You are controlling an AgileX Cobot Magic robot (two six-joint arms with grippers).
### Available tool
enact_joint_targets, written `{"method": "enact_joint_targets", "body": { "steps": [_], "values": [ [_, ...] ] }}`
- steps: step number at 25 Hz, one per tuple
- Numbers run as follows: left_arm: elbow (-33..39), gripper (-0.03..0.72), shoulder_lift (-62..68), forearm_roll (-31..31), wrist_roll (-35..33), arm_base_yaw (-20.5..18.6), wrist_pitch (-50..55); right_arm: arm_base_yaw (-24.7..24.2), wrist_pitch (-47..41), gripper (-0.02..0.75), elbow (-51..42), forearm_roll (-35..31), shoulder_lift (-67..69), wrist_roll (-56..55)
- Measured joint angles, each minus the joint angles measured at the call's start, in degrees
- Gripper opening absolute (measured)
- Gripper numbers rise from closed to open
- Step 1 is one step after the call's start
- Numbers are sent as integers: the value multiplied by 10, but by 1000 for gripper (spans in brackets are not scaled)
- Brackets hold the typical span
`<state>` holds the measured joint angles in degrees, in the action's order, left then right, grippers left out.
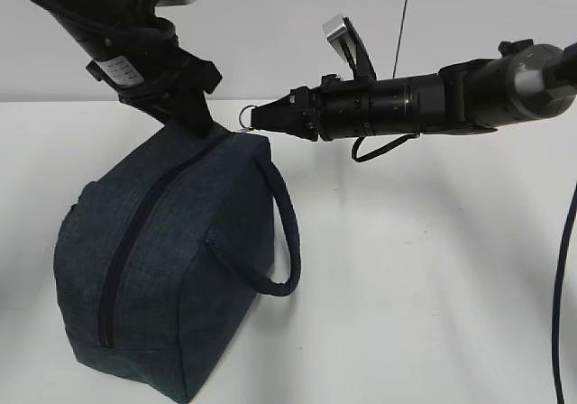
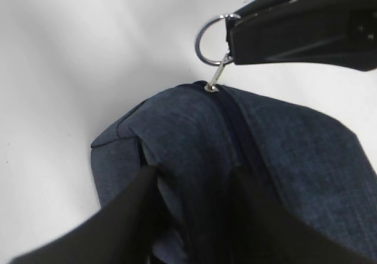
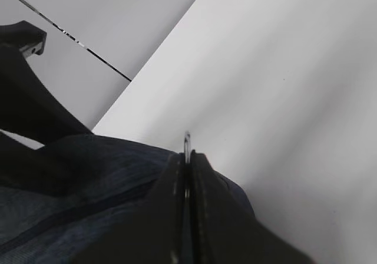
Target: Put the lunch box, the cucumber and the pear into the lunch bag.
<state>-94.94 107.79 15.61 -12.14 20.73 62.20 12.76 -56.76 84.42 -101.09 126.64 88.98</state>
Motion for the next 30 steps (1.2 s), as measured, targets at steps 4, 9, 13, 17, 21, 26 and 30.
{"method": "enact_joint_targets", "body": {
  "steps": [4,9,13,17,21,26,30],
  "values": [
    [0,60,0,0,-4,0,1,0,-1,18,0,0,0,0],
    [0,15,0,1,-8,0,-4,0,-1,18,0,2,0,0],
    [0,13,-1,1,-9,0,-14,0,-3,18,0,9,0,0],
    [0,13,-7,1,-10,0,-22,0,-5,18,0,15,0,-4],
    [0,12,-18,0,-10,0,-27,0,-5,18,0,20,0,-10],
    [0,10,-26,-1,-11,0,-30,0,-5,18,0,26,0,-17],
    [0,10,-32,-3,-12,0,-32,0,1,18,1,27,0,-20]
  ]
}}
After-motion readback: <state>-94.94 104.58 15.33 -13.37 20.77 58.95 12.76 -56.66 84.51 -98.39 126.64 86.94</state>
